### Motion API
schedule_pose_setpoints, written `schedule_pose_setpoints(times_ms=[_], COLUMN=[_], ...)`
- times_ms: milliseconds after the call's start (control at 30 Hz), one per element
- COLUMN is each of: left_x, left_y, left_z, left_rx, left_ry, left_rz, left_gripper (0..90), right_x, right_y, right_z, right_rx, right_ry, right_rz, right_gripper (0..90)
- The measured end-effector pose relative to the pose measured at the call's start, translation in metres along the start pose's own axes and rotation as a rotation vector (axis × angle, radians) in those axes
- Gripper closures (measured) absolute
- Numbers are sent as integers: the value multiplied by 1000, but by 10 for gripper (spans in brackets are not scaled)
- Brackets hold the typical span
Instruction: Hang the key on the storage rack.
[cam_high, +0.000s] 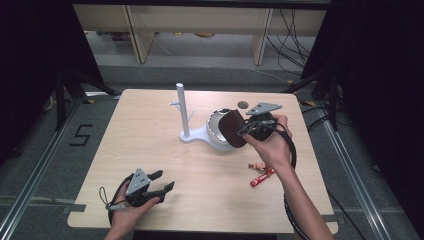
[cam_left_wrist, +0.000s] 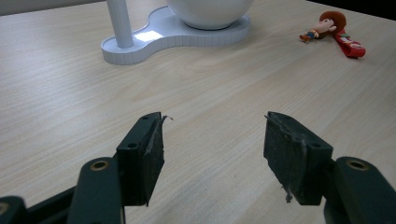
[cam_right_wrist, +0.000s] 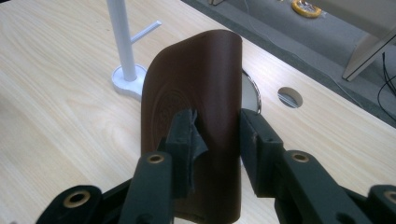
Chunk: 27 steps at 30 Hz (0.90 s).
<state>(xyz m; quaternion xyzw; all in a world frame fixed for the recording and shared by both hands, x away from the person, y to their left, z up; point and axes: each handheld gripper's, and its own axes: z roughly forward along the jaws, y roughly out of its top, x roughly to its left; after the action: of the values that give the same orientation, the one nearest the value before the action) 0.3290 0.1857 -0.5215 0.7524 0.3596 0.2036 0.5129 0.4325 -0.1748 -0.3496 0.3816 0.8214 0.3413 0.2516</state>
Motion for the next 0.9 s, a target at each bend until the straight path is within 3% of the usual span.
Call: schedule_pose_setpoints(times_ms=[167,333,533,567,667,733,900], left_x=[-1,0,0,0,0,0,0], left_y=[-1,0,0,0,0,0,0], left_z=[2,1,1,1,1,1,1], left_rx=[-21,-9,-10,-9,-9,-8,-10], left_ry=[2,-11,-11,-11,-11,-11,-12], left_rz=[-4,-4,-5,-4,-5,-5,-5], left_gripper=[373,374,374,373,374,373,374], right_x=[1,-1,0,-1,0,-2,-1], right_y=[1,2,3,3,4,5,7], right_z=[7,15,22,24,26,29,32], right_rx=[-3,-9,-2,-4,4,-9,-6], right_ry=[6,-5,-11,-12,-14,-19,-24], right_rz=[29,5,28,13,31,8,25], right_gripper=[676,676,676,676,676,676,676])
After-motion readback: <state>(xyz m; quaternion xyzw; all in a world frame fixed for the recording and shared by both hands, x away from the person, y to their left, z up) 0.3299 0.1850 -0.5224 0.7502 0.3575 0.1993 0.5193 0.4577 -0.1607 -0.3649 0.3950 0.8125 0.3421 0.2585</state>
